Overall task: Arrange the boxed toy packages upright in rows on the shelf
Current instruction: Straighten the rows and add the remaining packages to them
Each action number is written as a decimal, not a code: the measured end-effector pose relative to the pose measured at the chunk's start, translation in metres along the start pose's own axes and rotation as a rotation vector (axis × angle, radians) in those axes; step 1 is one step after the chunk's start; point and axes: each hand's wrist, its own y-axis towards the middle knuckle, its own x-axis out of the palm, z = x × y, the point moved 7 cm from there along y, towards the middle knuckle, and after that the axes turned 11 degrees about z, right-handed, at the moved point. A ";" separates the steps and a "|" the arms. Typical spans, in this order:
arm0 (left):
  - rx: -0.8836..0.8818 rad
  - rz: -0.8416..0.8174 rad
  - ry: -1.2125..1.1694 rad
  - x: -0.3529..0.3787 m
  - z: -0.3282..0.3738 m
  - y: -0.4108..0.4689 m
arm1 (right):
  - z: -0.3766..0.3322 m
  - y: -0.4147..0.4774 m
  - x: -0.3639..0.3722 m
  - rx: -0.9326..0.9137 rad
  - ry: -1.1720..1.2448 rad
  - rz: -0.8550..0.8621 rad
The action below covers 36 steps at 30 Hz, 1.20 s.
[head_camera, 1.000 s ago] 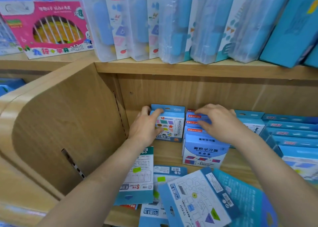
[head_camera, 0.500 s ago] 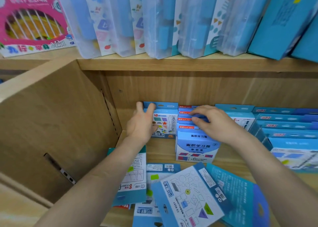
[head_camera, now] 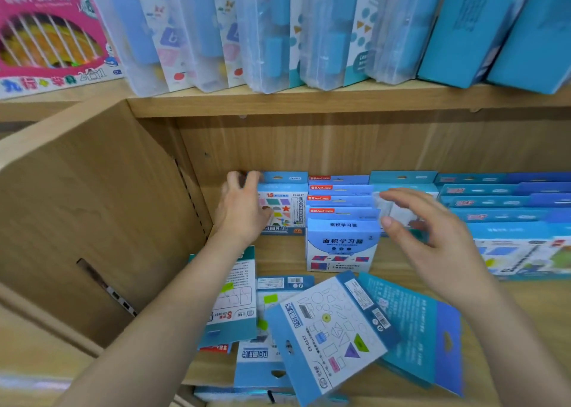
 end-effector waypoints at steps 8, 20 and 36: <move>0.124 -0.065 -0.508 -0.073 0.042 -0.100 | 0.038 -0.076 -0.027 0.260 0.210 -0.033; 0.271 -0.682 0.147 -0.013 0.059 -0.207 | 0.035 -0.141 0.002 0.284 -0.046 -0.283; -0.397 -0.773 -1.023 -0.055 0.062 -0.196 | 0.007 -0.134 -0.002 0.572 0.676 -0.157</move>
